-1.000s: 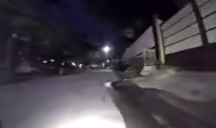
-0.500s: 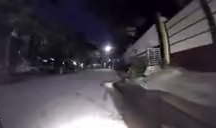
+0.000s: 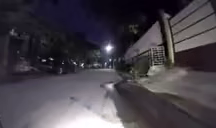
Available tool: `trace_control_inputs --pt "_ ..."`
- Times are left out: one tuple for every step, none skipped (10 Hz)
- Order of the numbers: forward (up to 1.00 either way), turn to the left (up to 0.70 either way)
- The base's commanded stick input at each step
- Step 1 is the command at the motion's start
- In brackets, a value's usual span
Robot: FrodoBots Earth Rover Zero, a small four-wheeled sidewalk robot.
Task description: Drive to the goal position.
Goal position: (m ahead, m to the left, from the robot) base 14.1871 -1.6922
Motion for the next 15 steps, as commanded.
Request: trace_control_inputs --pt "0.5 0.0" --pt "0.5 0.0" --pt "0.5 0.0" --pt "0.5 0.0" --pt "0.5 0.0" --pt "0.5 0.0" --pt "0.5 0.0" --pt "0.5 0.0" --pt "0.5 0.0" --pt "0.5 0.0" --pt "0.5 0.0" --pt "0.5 0.0" --pt "0.5 0.0" --pt "0.5 0.0" --pt "0.5 0.0"
